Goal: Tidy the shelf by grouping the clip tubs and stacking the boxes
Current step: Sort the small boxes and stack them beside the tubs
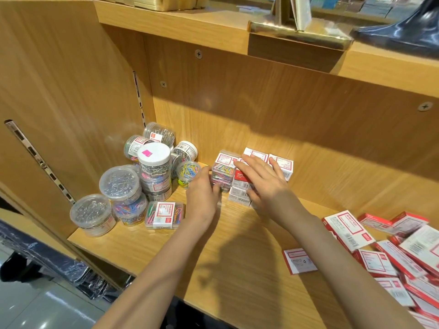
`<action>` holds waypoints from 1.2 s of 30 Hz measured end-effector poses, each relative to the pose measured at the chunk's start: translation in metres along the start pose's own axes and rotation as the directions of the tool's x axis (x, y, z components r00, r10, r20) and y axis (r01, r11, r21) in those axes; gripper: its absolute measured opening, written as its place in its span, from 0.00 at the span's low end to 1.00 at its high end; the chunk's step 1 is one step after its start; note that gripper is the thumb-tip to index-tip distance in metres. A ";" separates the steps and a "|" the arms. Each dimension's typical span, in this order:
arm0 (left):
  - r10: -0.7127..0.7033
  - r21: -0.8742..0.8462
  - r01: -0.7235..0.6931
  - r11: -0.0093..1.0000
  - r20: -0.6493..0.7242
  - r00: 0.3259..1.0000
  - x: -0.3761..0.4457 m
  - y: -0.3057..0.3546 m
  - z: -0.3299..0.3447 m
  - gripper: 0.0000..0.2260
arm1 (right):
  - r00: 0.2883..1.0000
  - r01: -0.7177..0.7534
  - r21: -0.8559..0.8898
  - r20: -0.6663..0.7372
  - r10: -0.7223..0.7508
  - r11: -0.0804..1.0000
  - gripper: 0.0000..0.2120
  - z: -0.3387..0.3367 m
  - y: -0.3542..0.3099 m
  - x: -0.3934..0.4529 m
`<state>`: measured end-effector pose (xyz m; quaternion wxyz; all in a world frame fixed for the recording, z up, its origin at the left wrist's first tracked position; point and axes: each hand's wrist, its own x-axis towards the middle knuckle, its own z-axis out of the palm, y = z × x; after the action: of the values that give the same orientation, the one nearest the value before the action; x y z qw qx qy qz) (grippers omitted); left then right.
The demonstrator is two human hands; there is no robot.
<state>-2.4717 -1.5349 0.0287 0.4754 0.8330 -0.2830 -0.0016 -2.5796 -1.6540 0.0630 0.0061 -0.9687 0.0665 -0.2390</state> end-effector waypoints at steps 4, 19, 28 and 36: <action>0.076 0.048 -0.078 0.996 0.038 0.996 -0.007 0.001 -0.013 0.16 | 1.000 -0.003 0.018 -0.014 0.003 1.000 0.38 0.001 0.001 -0.002; 0.229 0.417 -0.241 0.876 0.081 0.970 -0.076 -0.061 -0.104 0.18 | 0.900 -0.012 0.476 0.389 -0.198 0.879 0.17 0.036 -0.103 0.018; 0.260 0.050 -0.270 0.962 0.155 0.953 -0.065 -0.044 -0.100 0.25 | 0.955 -0.029 0.476 0.273 -0.116 0.879 0.12 -0.007 -0.071 0.028; 0.140 -0.136 -0.136 0.981 0.018 0.990 -0.001 0.010 -0.049 0.27 | 0.993 -0.119 0.216 0.009 0.120 0.969 0.10 -0.026 -0.036 0.051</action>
<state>-2.4638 -1.4991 0.0630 0.5256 0.7773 -0.3456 0.0008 -2.5425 -1.6242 0.1106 0.1254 -0.9560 0.0984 -0.2462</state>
